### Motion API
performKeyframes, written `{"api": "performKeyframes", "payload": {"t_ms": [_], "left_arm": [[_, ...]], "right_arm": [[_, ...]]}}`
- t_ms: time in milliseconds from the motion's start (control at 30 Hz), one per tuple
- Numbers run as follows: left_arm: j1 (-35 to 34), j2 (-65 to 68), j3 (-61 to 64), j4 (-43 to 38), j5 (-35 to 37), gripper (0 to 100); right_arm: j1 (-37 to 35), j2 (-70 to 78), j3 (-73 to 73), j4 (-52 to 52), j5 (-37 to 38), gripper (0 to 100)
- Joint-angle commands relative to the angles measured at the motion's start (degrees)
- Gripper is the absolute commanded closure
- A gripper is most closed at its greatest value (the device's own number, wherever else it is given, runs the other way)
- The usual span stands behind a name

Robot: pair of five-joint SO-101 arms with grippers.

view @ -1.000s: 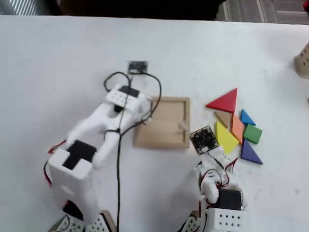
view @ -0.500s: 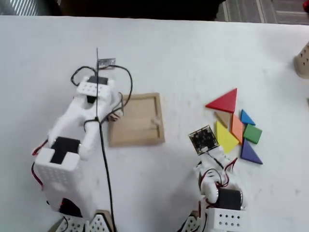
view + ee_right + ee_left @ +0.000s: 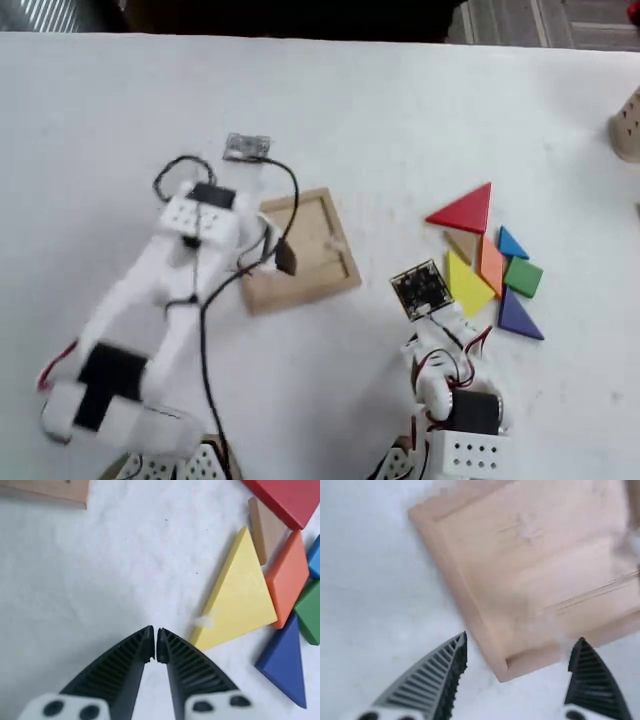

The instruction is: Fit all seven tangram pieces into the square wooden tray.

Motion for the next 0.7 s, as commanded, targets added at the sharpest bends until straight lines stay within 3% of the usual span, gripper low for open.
{"api": "performKeyframes", "payload": {"t_ms": [0, 100, 267, 500, 667], "left_arm": [[0.7, -20.4, 11.2, -8.2, -0.7, 68], [0.3, -24.0, 14.0, -9.5, -0.6, 68], [-2.9, -19.1, 12.1, -9.7, 2.7, 68], [0.7, -3.6, 5.3, -9.9, 14.3, 68], [-3.2, 12.5, -4.4, -9.3, 18.0, 68]], "right_arm": [[0.5, -0.7, 0.3, -0.5, 0.6, 98.1], [0.6, -0.7, 0.0, -0.6, 0.4, 98.1], [2.9, -0.7, -1.4, -0.9, 0.4, 98.1], [3.0, -0.6, -1.2, -0.9, 0.4, 98.1], [3.0, -0.7, -1.1, -0.9, 0.4, 98.1]]}}
